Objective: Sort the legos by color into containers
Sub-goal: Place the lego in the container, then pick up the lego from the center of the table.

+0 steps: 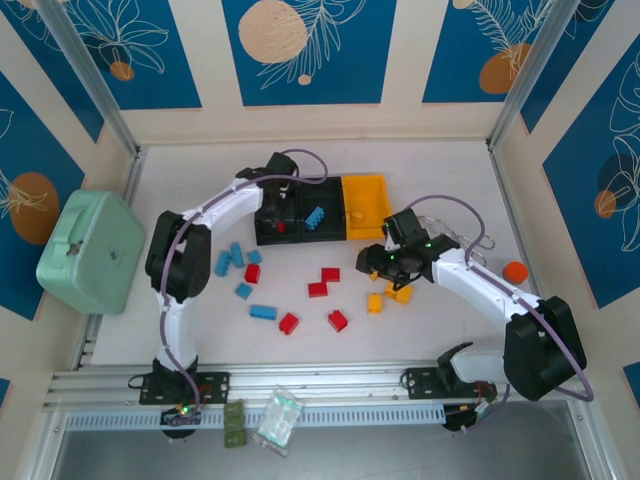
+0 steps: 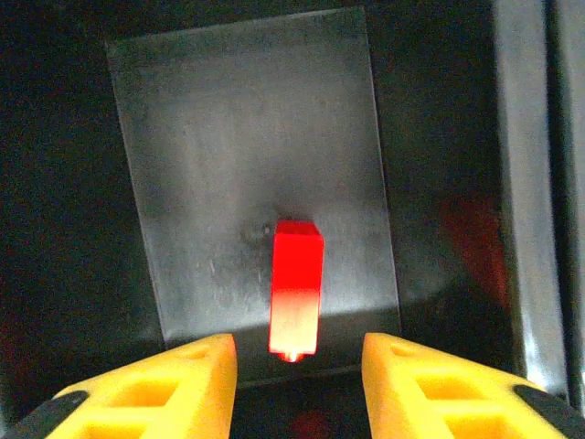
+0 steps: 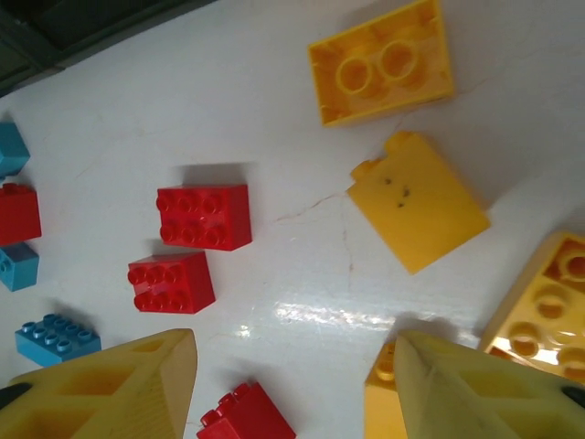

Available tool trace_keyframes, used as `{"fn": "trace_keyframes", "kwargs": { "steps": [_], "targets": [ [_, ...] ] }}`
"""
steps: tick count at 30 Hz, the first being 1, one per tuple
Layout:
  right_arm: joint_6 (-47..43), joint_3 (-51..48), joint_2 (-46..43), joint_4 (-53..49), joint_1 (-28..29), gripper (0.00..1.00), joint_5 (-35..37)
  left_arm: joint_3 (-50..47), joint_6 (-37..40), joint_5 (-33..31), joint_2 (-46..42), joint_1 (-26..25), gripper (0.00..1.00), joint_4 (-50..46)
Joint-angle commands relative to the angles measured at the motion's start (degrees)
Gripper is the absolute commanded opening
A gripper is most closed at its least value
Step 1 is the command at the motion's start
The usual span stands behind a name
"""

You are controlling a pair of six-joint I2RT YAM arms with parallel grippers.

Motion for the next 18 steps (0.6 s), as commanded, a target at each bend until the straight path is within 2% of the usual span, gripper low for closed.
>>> {"fn": "trace_keyframes", "kwargs": {
  "steps": [1, 8, 13, 18],
  "targets": [
    [-2.23, 2.66, -1.37, -3.86, -2.31, 0.6, 0.89, -2.89, -0.36, 3.95, -7.46, 0.09, 0.42, 1.61],
    [-9.15, 6.94, 4.49, -7.23, -5.36, 0.61, -0.05, -15.64, -1.51, 14.03, -18.71, -1.69, 0.47, 7.92],
    [-13.37, 6.32, 8.01, -2.02, -5.48, 0.69, -0.45, -26.8, -5.25, 20.44, -25.84, -3.4, 0.48, 14.51],
    [-15.13, 7.29, 12.79, 0.06, -5.54, 0.7, 0.38, -35.58, -9.85, 21.49, -32.22, -4.37, 0.5, 20.41]
  ]
}}
